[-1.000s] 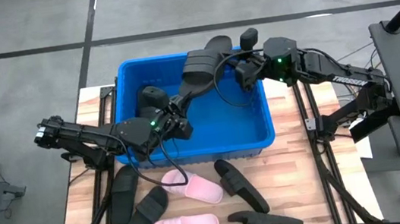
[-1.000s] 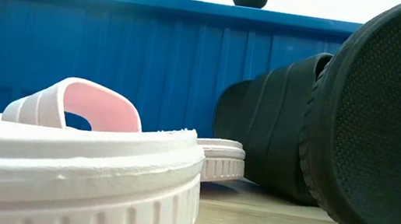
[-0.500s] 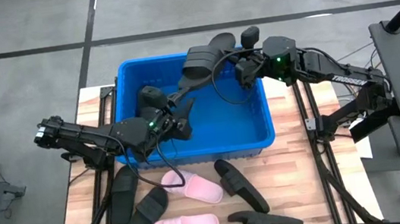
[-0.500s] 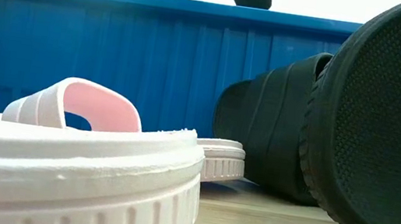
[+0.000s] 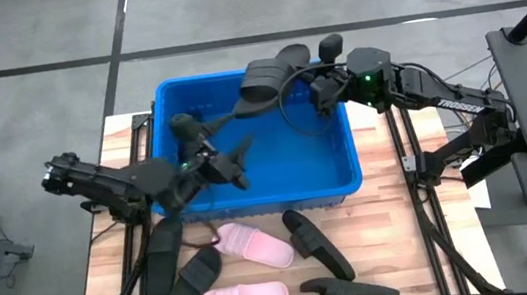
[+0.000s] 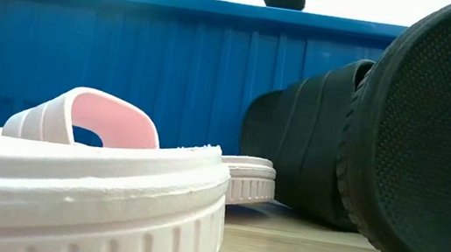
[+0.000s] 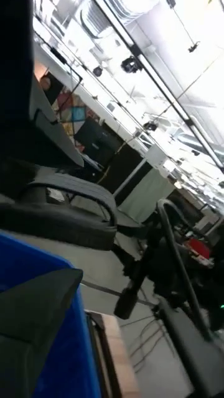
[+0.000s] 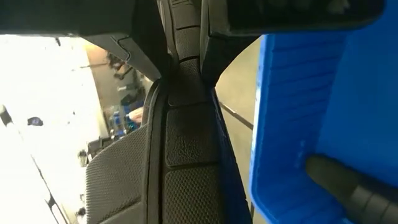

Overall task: Pick and place slides into bin
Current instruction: Stack the black slide on top of the black slide into the blue container

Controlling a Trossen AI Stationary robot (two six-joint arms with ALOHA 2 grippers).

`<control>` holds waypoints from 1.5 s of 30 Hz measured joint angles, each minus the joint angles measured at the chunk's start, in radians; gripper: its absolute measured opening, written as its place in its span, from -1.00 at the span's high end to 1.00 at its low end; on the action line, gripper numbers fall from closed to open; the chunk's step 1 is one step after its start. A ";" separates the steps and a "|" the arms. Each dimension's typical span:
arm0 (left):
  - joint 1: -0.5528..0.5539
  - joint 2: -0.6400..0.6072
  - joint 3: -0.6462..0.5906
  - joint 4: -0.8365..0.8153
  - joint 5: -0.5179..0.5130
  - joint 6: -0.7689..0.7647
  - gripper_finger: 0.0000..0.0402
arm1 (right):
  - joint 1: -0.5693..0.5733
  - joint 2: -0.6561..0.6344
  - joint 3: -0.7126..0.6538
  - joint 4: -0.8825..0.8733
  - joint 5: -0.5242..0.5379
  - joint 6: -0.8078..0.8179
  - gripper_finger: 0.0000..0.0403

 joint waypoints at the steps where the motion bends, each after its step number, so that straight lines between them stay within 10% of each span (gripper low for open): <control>1: -0.011 -0.010 0.001 -0.001 -0.012 0.000 -0.29 | -0.006 0.000 0.000 0.003 0.004 0.033 0.72; 28: -0.233 -0.329 -0.013 0.010 -0.081 -0.157 -0.30 | -0.003 0.085 -0.204 0.578 -0.259 0.285 0.74; 45: -0.335 -0.352 -0.002 0.015 -0.225 -0.161 -0.30 | 0.068 0.247 -0.192 0.711 -0.332 -0.065 0.74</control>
